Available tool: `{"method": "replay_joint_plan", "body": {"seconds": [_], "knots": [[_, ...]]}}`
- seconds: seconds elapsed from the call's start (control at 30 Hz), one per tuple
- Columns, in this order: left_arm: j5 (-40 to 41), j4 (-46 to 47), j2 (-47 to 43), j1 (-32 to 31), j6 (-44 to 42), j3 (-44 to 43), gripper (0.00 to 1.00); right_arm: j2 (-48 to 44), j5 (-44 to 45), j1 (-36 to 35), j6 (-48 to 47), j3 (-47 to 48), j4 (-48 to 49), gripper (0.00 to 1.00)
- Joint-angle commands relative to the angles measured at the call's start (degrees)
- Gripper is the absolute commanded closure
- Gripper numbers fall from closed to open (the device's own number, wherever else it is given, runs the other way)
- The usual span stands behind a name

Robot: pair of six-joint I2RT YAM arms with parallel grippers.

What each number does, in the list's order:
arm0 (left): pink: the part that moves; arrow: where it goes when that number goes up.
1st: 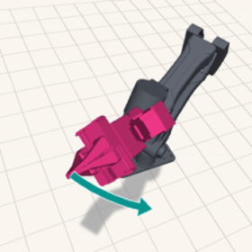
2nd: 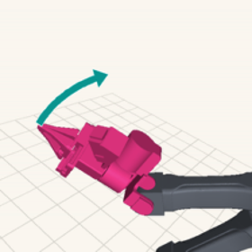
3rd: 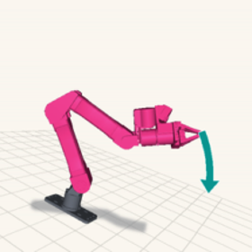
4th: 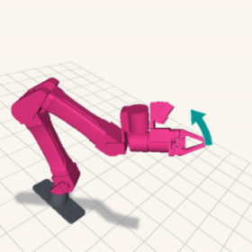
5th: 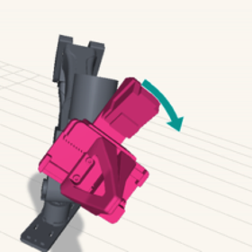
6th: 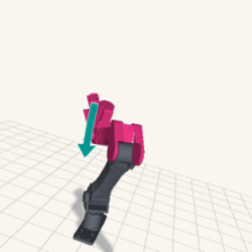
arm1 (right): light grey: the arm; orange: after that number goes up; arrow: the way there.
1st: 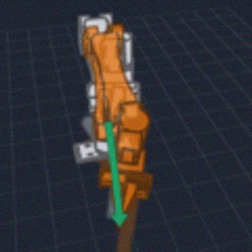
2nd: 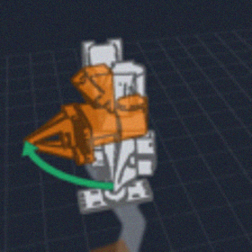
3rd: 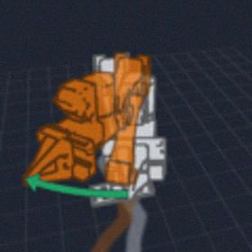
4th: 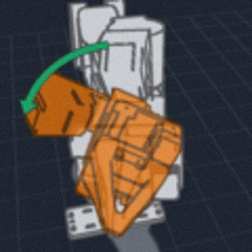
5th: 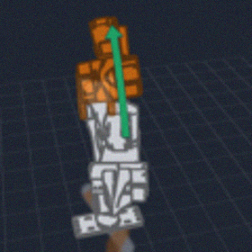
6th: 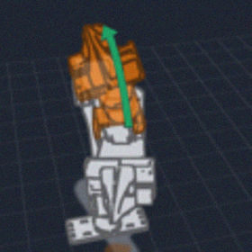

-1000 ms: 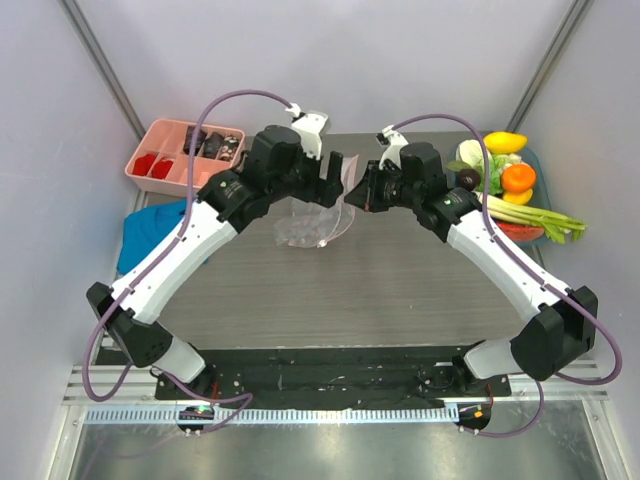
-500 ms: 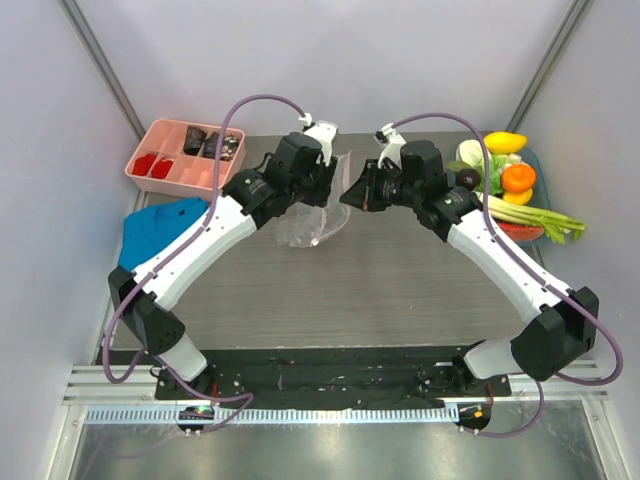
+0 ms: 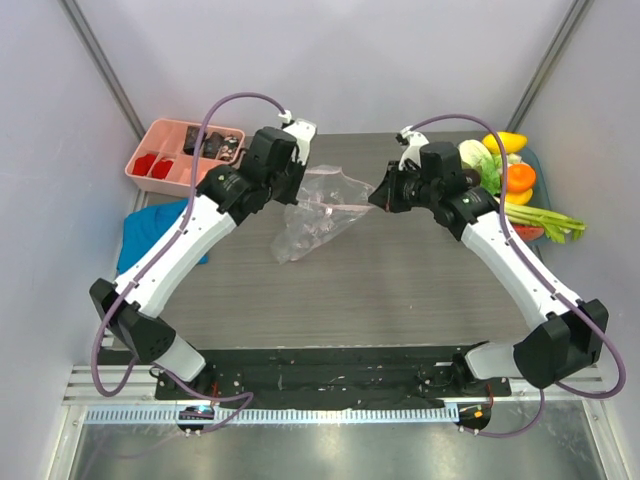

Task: Place the food in the zip-top bag and seal the zipper
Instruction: Open the zipper of the food storage bag at the center of the board.

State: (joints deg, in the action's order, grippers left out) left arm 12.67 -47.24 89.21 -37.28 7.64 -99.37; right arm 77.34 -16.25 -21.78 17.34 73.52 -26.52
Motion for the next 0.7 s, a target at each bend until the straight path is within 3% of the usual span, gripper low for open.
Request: {"method": "replay_joint_plan", "body": {"seconds": [0.0,0.07,0.23,0.3,0.57,0.67], "knots": [[4.11,-0.66,-3.69,0.19,-6.05,-3.10,1.00,-3.95,1.82,0.16,-7.66,3.47,-1.43,0.99],[4.82,2.83,-4.22,0.19,-7.19,-5.04,1.00,-3.52,2.54,0.25,-8.64,5.22,-0.38,0.99],[0.62,6.90,-2.73,-0.16,-10.53,-14.86,1.00,2.28,5.70,0.16,-9.00,20.86,6.48,0.99],[-0.45,4.98,-1.94,-2.26,-12.29,-16.72,1.00,3.69,2.21,0.16,-8.82,24.73,6.05,0.99],[-4.22,2.34,-1.23,-2.62,-5.45,-12.34,1.00,1.67,-5.71,0.16,-6.36,11.40,1.66,0.99],[-4.67,0.05,0.26,-3.24,-3.08,-11.37,1.00,2.28,-8.96,0.16,-6.09,7.35,-0.80,0.93]]}}
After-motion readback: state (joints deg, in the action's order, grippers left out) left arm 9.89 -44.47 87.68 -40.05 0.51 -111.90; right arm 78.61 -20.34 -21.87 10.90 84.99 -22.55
